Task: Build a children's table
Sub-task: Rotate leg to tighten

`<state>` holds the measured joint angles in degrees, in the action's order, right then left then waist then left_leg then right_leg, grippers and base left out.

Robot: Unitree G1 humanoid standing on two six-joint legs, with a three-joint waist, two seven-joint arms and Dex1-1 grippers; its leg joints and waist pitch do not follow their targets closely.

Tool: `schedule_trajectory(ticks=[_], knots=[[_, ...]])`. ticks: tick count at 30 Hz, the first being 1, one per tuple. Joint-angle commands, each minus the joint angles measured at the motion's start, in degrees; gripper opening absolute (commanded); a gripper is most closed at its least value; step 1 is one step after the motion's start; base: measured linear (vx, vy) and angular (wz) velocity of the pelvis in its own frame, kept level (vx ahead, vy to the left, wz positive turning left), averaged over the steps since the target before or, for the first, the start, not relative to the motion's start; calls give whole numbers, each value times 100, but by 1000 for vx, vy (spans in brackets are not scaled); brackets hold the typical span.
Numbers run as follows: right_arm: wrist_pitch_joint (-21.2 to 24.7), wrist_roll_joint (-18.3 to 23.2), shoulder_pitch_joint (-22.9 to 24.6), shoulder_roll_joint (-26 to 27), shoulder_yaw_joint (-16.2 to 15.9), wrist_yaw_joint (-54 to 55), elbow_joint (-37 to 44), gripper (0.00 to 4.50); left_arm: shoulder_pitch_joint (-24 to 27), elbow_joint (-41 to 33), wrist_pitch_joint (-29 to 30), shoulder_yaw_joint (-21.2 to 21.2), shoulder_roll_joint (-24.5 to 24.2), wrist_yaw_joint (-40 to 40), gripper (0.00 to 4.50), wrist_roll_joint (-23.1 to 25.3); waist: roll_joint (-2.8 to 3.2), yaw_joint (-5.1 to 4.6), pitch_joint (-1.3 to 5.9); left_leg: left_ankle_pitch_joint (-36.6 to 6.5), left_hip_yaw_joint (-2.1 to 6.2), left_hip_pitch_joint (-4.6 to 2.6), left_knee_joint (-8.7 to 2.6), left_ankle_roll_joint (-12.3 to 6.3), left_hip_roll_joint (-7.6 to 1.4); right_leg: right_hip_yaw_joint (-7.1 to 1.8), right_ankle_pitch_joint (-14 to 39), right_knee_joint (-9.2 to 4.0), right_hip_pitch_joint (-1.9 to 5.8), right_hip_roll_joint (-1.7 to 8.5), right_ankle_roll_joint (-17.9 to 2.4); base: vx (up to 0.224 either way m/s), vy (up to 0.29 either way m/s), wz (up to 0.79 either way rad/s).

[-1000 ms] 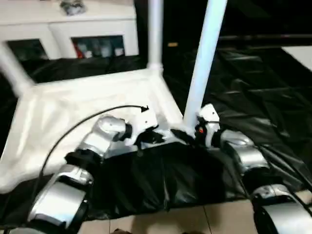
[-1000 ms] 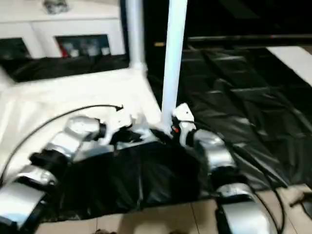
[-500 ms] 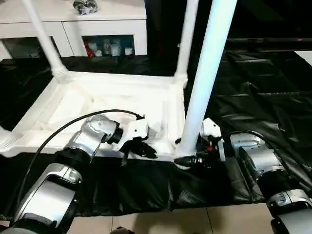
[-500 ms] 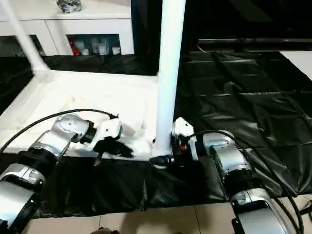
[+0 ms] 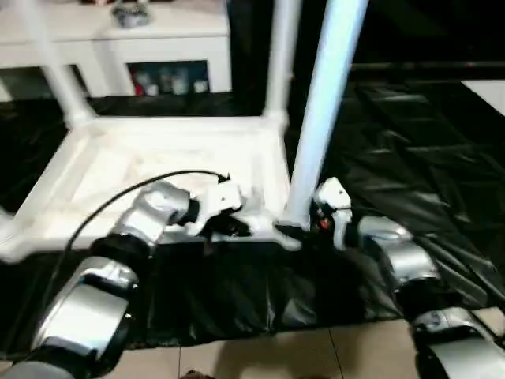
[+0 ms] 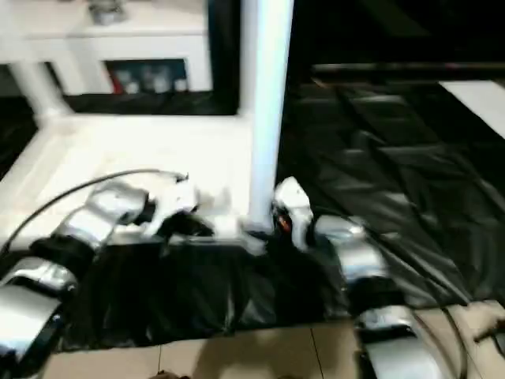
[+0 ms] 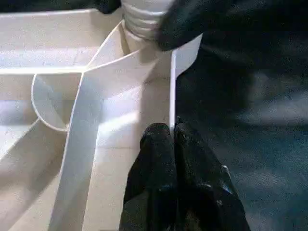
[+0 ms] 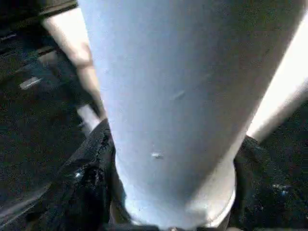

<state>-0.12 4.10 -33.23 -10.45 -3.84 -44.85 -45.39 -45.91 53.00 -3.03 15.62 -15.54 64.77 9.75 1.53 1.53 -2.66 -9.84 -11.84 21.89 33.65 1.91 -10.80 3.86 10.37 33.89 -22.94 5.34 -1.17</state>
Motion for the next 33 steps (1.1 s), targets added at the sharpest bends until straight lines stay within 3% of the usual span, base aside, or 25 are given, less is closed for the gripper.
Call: schedule_trajectory(ticks=[1, 4, 8, 9, 16, 19, 21, 25, 30, 33], knots=[[142, -246, -73, 310, -169, 746, -311, 272, -73, -263, 126, 78, 426, -233, 0, -64, -28, -47, 289, -2271, 249, -138, -499, 156, -273, -202, 2876, -545, 160, 370, -808, 0, 0, 0], [197, -335, -205, 656, -2, 2058, -635, 272, 14, -510, 457, 90, 782, -729, 0, 6, -2, -91, 304, -2310, 230, -174, -504, 184, -271, -216, 2482, -549, 121, 359, -934, 0, 0, 0], [104, -333, -296, 952, 127, 2514, -821, 272, 63, -577, 541, 127, 1065, -1051, 0, 25, -6, -133, 323, -2262, 206, -157, -487, 59, -245, -220, 2140, -542, 145, 342, -1030, 0, 0, 0], [20, -371, -322, 1007, 131, 2606, -877, 328, 64, -561, 550, 142, 1114, -1115, 0, 36, -6, -130, 332, -2121, 182, -148, -476, -19, -243, -230, 1851, -528, 150, 337, -1094, 0, 0, 0], [-284, -216, -460, 985, 201, 2314, -928, 386, 126, -636, 261, 223, 964, -1062, 0, 98, 11, -73, 349, -1819, 163, -134, -461, -190, -249, -229, 1425, -482, 198, 337, -1204, 0, 0, 0], [-356, -158, -434, 787, 112, 1699, -761, 386, 191, -701, -46, 221, 783, -728, 0, 16, 4, -70, 372, -1657, 172, -79, -447, -292, -254, -221, 1178, -442, 253, 343, -1224, 0, 0, 0], [-372, -154, -378, 612, -5, 1085, -652, 386, 222, -707, -161, 224, 648, -525, 0, -8, 4, -66, 387, -1415, 150, -83, -421, -397, -256, -213, 768, -394, 266, 327, -1365, 0, 0, 0], [-425, -137, -220, 243, -283, -109, -391, 386, 266, -687, -448, 252, 407, -56, 0, -75, 11, 22, 394, -1182, 115, -82, -385, -568, -281, -190, 459, -349, 284, 312, -1472, 0, 0, 0], [-336, 75, -24, -273, -627, -1876, 52, 386, 262, -609, -760, 250, 100, 689, 0, -243, 7, 99, 365, -1411, 111, -117, -406, -480, -308, -203, 917, -384, 251, 326, -1447, 0, 0, 0], [-294, 121, 26, -381, -723, -2279, 183, 386, 248, -574, -827, 253, 46, 894, 0, -280, -10, 120, 359, -1551, 118, -126, -428, -374, -320, -209, 1105, -387, 242, 324, -1415, 0, 0, 0]])
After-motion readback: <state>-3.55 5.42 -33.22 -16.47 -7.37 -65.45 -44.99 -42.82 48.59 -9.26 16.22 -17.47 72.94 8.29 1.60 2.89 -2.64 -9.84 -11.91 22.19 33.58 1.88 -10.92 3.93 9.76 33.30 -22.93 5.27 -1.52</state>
